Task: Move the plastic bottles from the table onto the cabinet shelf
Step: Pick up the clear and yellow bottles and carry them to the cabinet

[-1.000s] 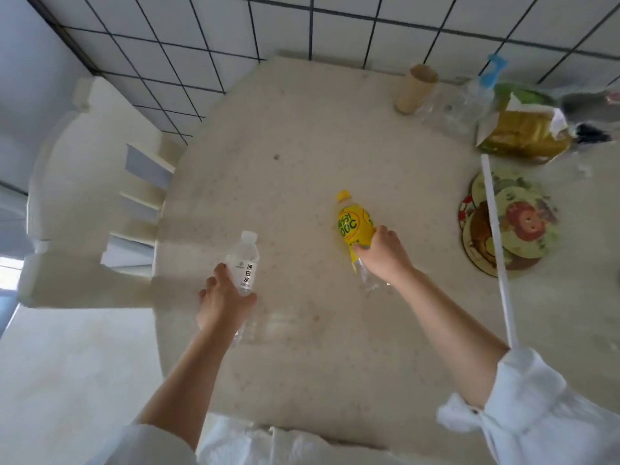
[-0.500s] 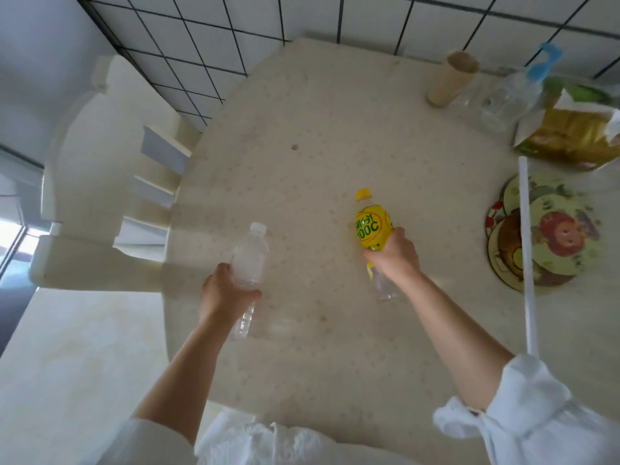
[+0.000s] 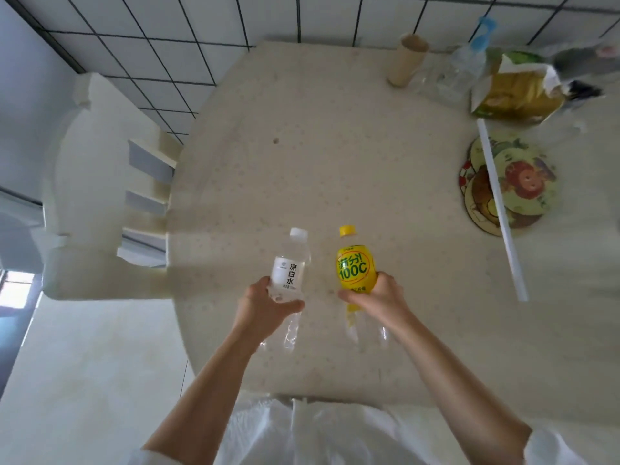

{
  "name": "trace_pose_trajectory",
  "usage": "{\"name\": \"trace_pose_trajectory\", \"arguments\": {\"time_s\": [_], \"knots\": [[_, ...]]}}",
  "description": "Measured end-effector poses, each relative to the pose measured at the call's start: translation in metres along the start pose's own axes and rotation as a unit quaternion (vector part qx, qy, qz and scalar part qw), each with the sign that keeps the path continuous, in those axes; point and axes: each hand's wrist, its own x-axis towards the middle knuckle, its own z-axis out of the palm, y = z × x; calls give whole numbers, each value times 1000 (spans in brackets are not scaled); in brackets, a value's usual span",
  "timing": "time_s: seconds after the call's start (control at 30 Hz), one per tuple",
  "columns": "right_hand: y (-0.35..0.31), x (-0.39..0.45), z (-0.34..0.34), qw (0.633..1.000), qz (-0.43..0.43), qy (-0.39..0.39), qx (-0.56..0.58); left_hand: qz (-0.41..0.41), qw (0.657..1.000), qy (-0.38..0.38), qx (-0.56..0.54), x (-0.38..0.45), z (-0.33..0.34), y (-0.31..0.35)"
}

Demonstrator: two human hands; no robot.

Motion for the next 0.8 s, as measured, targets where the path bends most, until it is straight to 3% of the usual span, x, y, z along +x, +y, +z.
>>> {"name": "trace_pose_trajectory", "arguments": {"time_s": [0.33,0.67,0.8], "knots": [[35,-99,37,966,41,50,248,122,992,-21,15,-46,-10,-37],[103,-206,65,900,64,176,394,200,962,-164,88,-95,15,-40],[146,-243,76,845,89,228,476,251,929,-238,129,-129,47,-42]]}}
